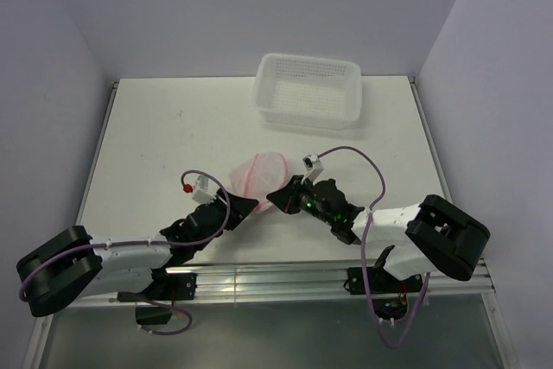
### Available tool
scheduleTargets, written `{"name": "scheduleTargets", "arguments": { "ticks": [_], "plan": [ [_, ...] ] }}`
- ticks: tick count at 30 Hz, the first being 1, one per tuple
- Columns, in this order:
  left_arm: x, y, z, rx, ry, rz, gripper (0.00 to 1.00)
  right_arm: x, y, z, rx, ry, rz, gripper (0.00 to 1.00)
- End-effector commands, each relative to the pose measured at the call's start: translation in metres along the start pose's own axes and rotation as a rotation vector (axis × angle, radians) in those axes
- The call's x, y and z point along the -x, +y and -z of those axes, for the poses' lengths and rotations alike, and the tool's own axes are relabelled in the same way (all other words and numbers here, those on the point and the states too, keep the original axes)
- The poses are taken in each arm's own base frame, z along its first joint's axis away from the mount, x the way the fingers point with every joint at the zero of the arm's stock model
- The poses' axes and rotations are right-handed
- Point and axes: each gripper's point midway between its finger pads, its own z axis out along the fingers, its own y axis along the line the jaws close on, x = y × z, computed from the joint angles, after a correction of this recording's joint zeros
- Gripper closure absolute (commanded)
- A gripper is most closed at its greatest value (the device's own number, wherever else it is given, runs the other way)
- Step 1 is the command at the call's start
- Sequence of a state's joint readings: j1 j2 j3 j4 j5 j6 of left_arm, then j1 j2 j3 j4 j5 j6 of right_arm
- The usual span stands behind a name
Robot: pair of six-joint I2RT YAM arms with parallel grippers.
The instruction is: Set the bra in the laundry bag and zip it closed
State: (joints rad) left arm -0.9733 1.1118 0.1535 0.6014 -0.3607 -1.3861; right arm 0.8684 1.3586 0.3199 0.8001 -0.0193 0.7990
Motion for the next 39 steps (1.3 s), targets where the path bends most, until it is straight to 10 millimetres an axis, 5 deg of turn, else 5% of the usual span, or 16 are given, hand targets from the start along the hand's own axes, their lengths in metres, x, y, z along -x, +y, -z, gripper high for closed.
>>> {"name": "scheduleTargets", "arguments": {
  "ticks": [1, 11, 18, 26, 32, 39],
  "plan": [
    [-0.008, -0.004, 0.000, -0.015, 0.027, 0.036, 0.51, 0.003, 0.010, -0.001, 0.036, -0.024, 0.001, 1.00],
    [-0.007, -0.020, -0.003, -0.070, 0.009, 0.043, 0.62, 0.000, 0.010, -0.002, 0.038, -0.014, 0.001, 1.00],
    [-0.004, -0.015, 0.001, -0.062, -0.007, 0.047, 0.80, 0.001, 0.009, -0.002, 0.035, -0.017, 0.002, 1.00],
    [-0.004, -0.017, 0.006, -0.077, -0.001, 0.038, 0.63, 0.000, 0.009, -0.003, 0.032, -0.012, 0.002, 1.00],
    [-0.001, -0.017, 0.009, -0.075, -0.015, 0.045, 0.83, 0.000, 0.009, -0.003, 0.030, -0.011, 0.001, 1.00],
    [-0.001, -0.015, 0.008, -0.062, -0.017, 0.034, 0.90, -0.001, 0.008, -0.003, 0.027, -0.010, 0.002, 1.00]
  ]
}}
